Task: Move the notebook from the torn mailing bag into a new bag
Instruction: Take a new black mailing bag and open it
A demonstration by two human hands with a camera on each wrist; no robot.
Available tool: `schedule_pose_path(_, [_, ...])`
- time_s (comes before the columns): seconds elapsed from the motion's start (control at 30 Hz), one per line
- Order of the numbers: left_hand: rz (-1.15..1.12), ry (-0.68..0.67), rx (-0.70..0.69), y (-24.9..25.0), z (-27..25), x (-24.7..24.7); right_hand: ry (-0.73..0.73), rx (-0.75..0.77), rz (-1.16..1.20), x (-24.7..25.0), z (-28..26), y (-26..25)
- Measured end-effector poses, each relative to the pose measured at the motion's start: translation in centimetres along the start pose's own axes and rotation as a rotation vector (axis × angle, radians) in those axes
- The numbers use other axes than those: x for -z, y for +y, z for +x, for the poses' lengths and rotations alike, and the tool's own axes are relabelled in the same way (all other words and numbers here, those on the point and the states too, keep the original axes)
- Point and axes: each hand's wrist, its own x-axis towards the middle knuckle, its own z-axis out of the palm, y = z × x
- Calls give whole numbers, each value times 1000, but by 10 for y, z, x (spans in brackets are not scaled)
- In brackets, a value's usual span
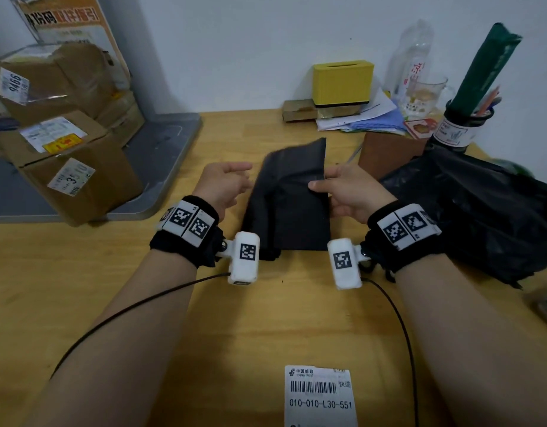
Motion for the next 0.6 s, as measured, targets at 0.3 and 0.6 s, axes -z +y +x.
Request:
schedule_pose_path(0.3, [136,-274,-11,26,-31,-24,-5,77,29,-9,-13,-22])
schedule_pose_path(0.6, [71,-316,-23,20,-30,-16,-33,82,98,-13,-19,-23])
